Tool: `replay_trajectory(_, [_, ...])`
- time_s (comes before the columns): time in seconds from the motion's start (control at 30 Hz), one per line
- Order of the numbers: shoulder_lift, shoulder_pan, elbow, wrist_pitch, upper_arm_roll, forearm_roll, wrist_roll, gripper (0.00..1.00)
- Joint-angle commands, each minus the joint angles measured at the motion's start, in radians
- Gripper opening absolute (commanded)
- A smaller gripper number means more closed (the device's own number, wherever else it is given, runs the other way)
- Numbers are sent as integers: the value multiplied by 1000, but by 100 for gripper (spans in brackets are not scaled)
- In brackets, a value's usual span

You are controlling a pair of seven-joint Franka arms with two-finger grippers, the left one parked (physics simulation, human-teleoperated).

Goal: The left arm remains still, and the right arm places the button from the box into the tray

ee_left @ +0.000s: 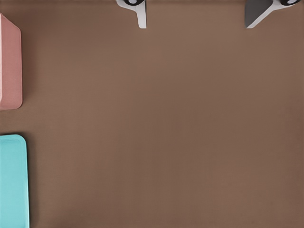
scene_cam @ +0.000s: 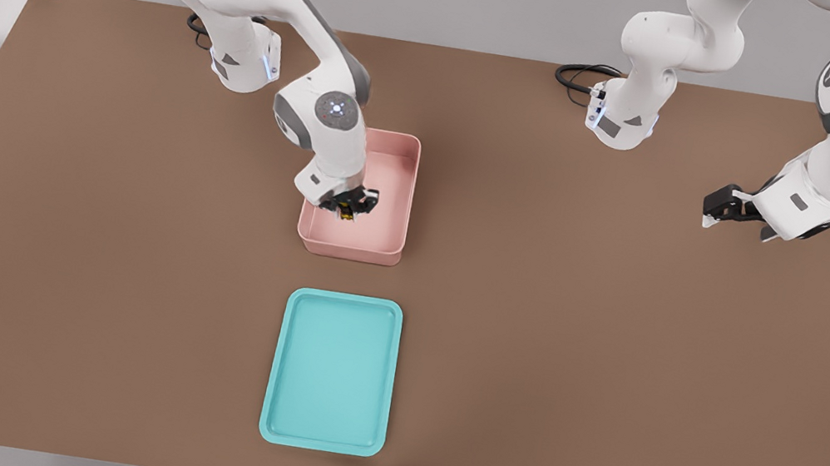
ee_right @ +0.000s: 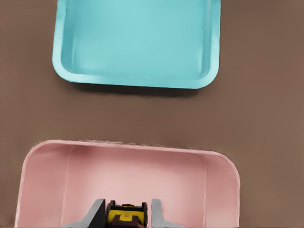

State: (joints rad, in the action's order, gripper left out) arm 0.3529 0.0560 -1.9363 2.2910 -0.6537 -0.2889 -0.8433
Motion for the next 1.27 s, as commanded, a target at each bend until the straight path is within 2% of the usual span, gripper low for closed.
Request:
replay_trajectory(0.0, [156, 1, 216, -154, 41, 39, 105, 46])
replay_trajectory(0.07, [429, 182, 560, -140, 236, -35, 109, 46])
replay_trajectory(0.1, [514, 205, 666, -130, 272, -35, 110, 46])
replay_trajectory(0.17, [561, 240, 704, -16, 345, -35, 109, 46])
replay_trajectory(0.3, [623, 266, 724, 77, 368, -35, 102, 46])
replay_trajectory(0.33, [627, 272, 727, 84, 376, -35, 99, 59])
replay_trajectory(0.4, [632, 278, 723, 99, 379, -33, 96, 100])
replay_trajectory(0.6, [620, 277, 714, 96, 378, -27, 99, 100])
replay_trajectory(0.67, [600, 272, 712, 82, 378, -21, 101, 100])
replay_trajectory(0.7, [503, 254, 623, 64, 378, -12, 108, 100])
replay_trajectory(0.73, [298, 236, 455, -53, 378, 112, 277, 100])
replay_trajectory(0.77, [146, 134, 421, -313, 379, 215, 573, 100])
replay_trajectory(0.8, [22, 56, 364, -416, 384, 217, 760, 100])
replay_trajectory(0.83, [-43, 8, 356, -498, 385, 215, 800, 100])
replay_trajectory(0.9, [-155, -19, 370, -570, 476, 217, 834, 100])
replay_trajectory(0.93, [-180, -59, 379, -581, 476, 215, 839, 100])
replay_trajectory(1.0, [-97, -59, 525, -665, 476, 218, 837, 100])
replay_trajectory(1.23, [-81, -59, 531, -668, 477, 218, 837, 100])
